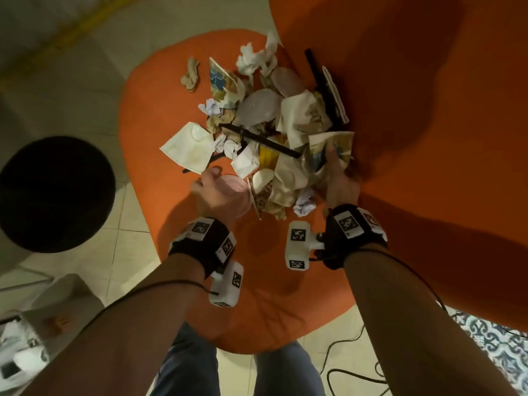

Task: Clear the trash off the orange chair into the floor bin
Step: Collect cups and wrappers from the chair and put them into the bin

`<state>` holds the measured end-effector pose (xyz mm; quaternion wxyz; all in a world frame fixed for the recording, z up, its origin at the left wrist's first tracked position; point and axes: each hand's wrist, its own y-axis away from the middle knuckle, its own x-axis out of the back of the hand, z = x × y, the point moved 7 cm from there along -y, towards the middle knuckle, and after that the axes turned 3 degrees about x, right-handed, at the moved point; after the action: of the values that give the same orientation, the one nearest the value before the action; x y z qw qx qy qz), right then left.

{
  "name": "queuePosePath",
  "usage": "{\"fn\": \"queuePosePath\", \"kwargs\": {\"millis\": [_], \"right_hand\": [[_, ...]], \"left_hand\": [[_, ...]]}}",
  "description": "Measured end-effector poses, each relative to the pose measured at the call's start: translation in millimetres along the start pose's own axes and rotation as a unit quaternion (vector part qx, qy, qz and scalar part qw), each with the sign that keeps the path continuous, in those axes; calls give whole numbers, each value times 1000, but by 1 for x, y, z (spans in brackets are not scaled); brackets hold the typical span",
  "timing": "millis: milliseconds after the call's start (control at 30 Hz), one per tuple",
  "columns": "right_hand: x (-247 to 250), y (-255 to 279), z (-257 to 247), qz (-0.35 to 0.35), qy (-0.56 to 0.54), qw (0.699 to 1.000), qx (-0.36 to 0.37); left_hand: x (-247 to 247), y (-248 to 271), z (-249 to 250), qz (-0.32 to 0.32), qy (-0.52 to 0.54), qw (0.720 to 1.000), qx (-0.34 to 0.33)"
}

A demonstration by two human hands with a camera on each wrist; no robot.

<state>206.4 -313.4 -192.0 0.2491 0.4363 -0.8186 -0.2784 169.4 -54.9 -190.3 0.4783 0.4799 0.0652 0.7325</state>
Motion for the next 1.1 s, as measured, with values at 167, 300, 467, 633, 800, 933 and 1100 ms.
{"fn": "queuePosePath", "kwargs": {"millis": [167, 300, 467, 633, 800, 933, 1100], "right_hand": [[-4, 3, 4, 1, -29, 999, -34], [4, 5, 9, 2, -43, 998, -38], [18, 13, 20, -14, -49, 999, -2], [38, 20, 28, -13, -52, 998, 13], [58, 30, 27, -31, -35, 998, 29], [68, 31, 37, -47, -37, 998, 28], [75, 30, 47, -41, -53, 998, 7]], "left_hand": [[21, -4, 0, 30, 149, 988, -22], [40, 13, 8, 34, 228, 972, -55], [-3, 18, 18, -149, 215, 962, -75], [-36, 11, 9, -100, -40, 991, -73], [-42, 11, 5, -124, -17, 990, -59], [-36, 14, 7, -64, -42, 995, -60], [-45, 19, 11, -126, 92, 987, -38]]}}
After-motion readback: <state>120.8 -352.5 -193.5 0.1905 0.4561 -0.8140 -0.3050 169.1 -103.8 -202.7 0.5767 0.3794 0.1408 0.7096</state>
